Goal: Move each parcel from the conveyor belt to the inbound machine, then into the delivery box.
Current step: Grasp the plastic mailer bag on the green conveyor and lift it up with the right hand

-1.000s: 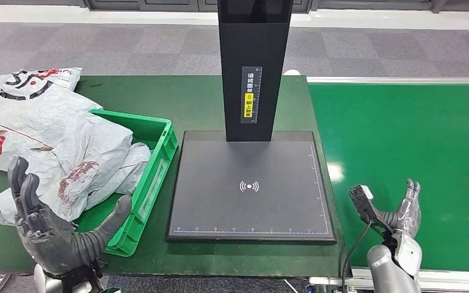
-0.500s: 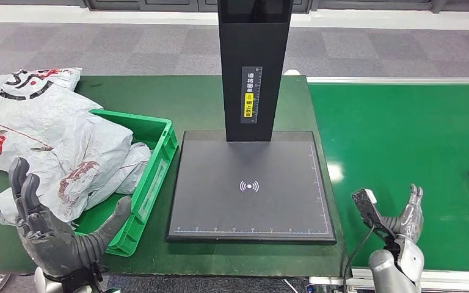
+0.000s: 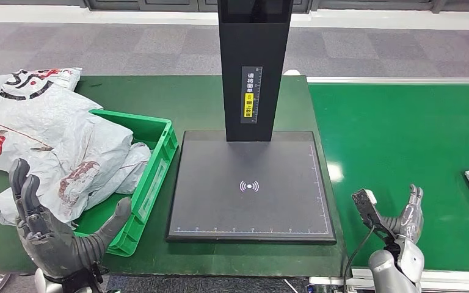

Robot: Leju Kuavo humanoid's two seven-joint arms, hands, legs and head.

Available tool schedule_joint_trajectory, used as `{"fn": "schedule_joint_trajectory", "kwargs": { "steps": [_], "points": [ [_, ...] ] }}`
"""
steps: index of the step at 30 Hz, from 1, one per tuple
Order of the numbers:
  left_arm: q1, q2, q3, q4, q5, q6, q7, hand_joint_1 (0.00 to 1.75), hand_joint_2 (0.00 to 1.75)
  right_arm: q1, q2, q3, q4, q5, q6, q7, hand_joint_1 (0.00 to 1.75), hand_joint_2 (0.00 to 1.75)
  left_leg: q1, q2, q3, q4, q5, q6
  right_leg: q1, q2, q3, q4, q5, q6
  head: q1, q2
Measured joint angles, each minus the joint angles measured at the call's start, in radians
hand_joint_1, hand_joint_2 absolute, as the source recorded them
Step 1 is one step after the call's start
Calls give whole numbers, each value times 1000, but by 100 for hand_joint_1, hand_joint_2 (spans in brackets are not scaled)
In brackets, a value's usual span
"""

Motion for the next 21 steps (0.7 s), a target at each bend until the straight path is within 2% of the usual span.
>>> {"fn": "schedule_joint_trajectory", "kwargs": {
  "steps": [21],
  "points": [
    [0,-1,0,-1,0,0,0,0,175,1,0,0,-5,0,0,0,0,175,0,0,0,0,0,0,0,0,0,0,0,0,0,0]
  ]
}}
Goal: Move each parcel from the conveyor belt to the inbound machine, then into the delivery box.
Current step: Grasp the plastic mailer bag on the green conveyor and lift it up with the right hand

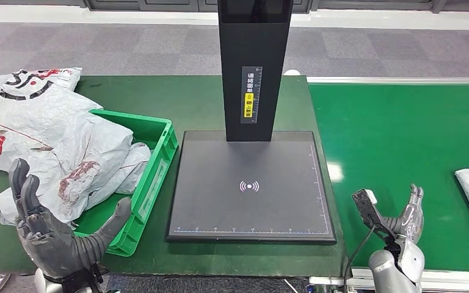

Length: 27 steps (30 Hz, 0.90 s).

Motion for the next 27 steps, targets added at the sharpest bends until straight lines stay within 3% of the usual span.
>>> {"fn": "schedule_joint_trajectory", "kwargs": {
  "steps": [21,24,27],
  "points": [
    [0,-1,0,-2,-14,0,15,0,175,-1,0,0,0,22,17,22,0,175,0,0,0,0,0,0,0,0,0,0,0,0,0,0],
    [-4,-1,0,-2,-19,-11,25,0,175,-2,-7,-6,-8,95,78,115,0,175,0,0,1,0,0,0,0,0,0,0,0,0,0,0],
    [-24,-9,0,4,-20,-35,37,0,175,5,-38,-37,-27,248,239,350,0,175,-1,-4,-1,0,1,2,-2,-6,0,0,0,1,0,0]
  ]
}}
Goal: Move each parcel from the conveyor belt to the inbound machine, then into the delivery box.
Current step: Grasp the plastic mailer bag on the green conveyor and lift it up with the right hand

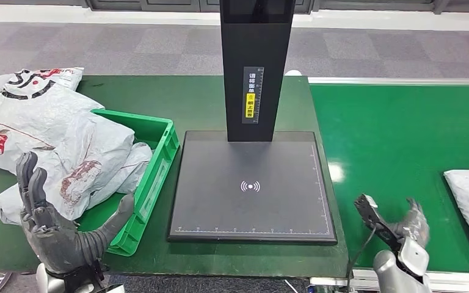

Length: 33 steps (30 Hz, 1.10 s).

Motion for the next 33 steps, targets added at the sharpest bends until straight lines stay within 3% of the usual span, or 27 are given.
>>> {"fn": "schedule_joint_trajectory", "kwargs": {
  "steps": [3,33],
  "points": [
    [-11,-8,0,6,-3,-4,8,0,175,11,-26,-31,-17,40,40,68,0,175,0,1,-1,0,0,1,-1,1,-1,0,0,1,0,0],
    [-26,-24,0,19,-11,-13,13,0,175,46,-42,-68,-88,47,50,53,0,175,0,5,0,0,-1,1,-1,6,-1,0,1,2,0,0]
  ]
}}
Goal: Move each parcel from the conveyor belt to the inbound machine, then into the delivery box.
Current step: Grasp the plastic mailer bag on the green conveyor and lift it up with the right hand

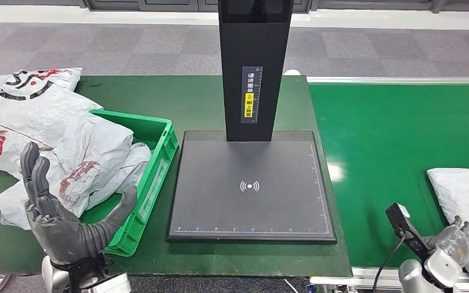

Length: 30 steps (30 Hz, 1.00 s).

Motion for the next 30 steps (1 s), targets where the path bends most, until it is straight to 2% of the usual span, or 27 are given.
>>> {"fn": "schedule_joint_trajectory", "kwargs": {
  "steps": [30],
  "points": [
    [0,-4,0,1,-10,-11,6,0,175,4,0,0,-22,1,11,11,0,175,0,0,0,0,0,0,0,0,0,0,0,0,0,0]
  ]
}}
